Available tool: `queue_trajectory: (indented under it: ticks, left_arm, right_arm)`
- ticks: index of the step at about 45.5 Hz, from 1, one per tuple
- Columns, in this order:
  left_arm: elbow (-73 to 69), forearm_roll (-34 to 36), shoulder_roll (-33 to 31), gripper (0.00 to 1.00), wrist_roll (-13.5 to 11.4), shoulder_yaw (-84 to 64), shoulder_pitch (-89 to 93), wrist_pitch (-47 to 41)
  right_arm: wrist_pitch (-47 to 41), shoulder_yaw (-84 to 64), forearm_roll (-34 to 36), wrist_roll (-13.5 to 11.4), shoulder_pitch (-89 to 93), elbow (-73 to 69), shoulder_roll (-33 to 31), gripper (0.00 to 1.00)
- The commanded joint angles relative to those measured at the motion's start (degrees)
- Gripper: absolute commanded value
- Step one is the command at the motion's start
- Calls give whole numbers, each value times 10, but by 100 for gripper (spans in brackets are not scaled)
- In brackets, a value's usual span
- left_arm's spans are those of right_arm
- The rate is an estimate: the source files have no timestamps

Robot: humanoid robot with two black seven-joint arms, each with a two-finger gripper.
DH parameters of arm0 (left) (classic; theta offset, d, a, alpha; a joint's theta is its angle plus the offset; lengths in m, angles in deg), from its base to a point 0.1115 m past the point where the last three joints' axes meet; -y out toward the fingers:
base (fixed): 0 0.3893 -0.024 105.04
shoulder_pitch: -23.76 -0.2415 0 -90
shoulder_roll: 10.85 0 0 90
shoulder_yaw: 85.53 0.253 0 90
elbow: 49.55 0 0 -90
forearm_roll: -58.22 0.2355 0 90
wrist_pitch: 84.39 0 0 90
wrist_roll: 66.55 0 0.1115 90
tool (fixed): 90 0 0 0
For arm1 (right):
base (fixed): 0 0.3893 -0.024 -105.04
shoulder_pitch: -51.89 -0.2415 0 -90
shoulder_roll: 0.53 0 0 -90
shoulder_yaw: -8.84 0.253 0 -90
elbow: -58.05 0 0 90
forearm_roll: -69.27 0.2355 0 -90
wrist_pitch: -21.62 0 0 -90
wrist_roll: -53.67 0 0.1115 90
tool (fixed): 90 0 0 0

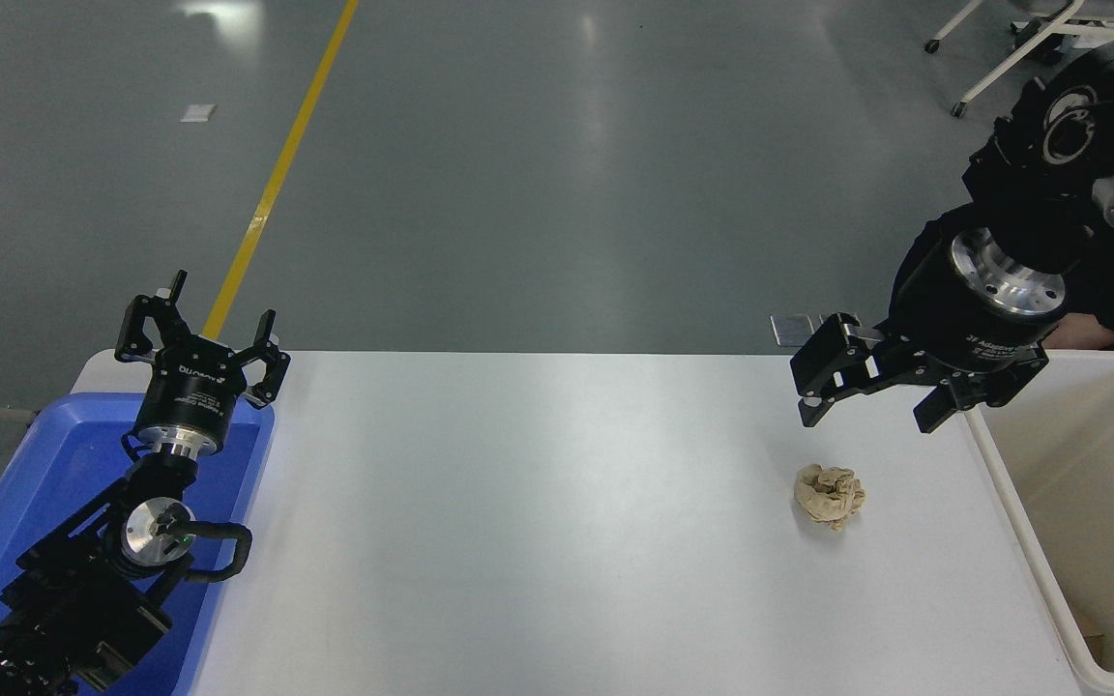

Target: Pick up paper ball place in dustbin

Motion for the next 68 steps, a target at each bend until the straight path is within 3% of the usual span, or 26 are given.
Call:
queue_trajectory:
  ticks: [1, 68]
  left_arm:
    - [0, 0, -1, 98, 0, 0, 0, 0]
    - [0, 0, 0, 98, -1, -1, 1, -3]
  right_arm:
    - [0, 2, -1, 0, 8, 2, -1, 100]
    - [0, 31, -8, 0, 58, 40, 6, 100]
